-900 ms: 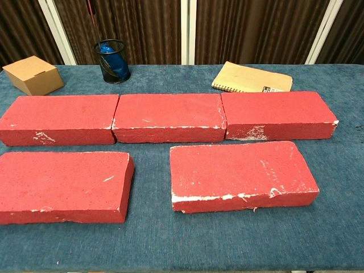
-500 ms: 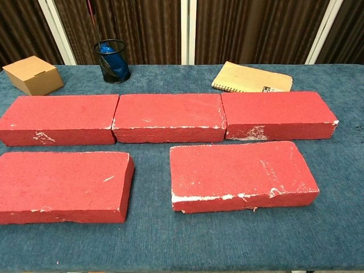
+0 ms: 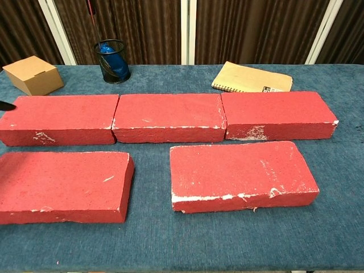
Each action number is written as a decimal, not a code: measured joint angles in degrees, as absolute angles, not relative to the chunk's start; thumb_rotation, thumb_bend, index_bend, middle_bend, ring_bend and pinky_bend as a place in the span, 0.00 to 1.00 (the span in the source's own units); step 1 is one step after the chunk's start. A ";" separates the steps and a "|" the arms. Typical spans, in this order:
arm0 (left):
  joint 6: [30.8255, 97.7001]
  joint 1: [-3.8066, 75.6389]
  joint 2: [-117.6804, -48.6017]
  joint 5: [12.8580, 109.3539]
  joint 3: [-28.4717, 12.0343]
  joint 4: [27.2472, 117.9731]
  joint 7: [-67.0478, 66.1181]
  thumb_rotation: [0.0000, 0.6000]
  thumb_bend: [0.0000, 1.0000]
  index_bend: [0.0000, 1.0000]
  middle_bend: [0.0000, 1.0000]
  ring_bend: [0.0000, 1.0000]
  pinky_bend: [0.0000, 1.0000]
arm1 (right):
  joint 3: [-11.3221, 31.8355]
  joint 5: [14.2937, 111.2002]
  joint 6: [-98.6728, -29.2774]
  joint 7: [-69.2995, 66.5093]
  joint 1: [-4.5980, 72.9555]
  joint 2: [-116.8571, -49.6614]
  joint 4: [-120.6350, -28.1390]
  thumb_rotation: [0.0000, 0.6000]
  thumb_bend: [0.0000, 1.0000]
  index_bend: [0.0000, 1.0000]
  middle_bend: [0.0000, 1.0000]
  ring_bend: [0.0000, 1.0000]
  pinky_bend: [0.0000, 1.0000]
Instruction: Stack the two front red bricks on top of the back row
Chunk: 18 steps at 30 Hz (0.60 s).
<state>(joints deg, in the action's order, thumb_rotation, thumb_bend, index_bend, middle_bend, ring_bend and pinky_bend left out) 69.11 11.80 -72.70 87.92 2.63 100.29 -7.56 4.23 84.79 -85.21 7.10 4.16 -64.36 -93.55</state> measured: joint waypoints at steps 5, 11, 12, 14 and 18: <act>65.19 13.67 -76.62 84.54 2.32 100.26 -11.47 1.00 0.00 0.01 0.00 0.00 0.00 | 4.18 84.51 -84.97 6.00 4.05 -64.10 -92.77 1.00 0.00 0.00 0.00 0.00 0.00; 62.69 15.30 -80.22 81.55 1.87 98.75 -14.45 1.00 0.00 0.01 0.00 0.00 0.00 | 4.49 84.42 -84.83 4.82 4.24 -63.90 -92.12 1.00 0.00 0.00 0.00 0.00 0.00; 62.27 15.53 -80.47 80.99 1.82 98.65 -14.78 1.00 0.00 0.01 0.00 0.00 0.00 | 4.49 84.40 -84.74 4.73 4.28 -63.94 -92.04 1.00 0.00 0.00 0.00 0.00 0.00; 61.40 15.96 -80.79 79.77 1.73 98.60 -15.23 1.00 0.00 0.01 0.00 0.00 0.00 | 4.50 84.31 -84.54 4.56 4.36 -64.00 -91.84 1.00 0.00 0.00 0.00 0.00 0.00; 59.63 16.98 -81.05 77.44 1.75 98.92 -16.11 1.00 0.00 0.01 0.00 0.00 0.00 | 4.60 83.95 -84.40 4.16 4.37 -64.11 -91.41 1.00 0.00 0.00 0.00 0.00 0.00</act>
<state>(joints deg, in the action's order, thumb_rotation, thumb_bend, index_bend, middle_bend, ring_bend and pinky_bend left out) 59.63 16.98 -81.05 77.44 1.75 98.92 -16.11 4.60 83.95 -84.40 4.16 4.37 -64.11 -91.41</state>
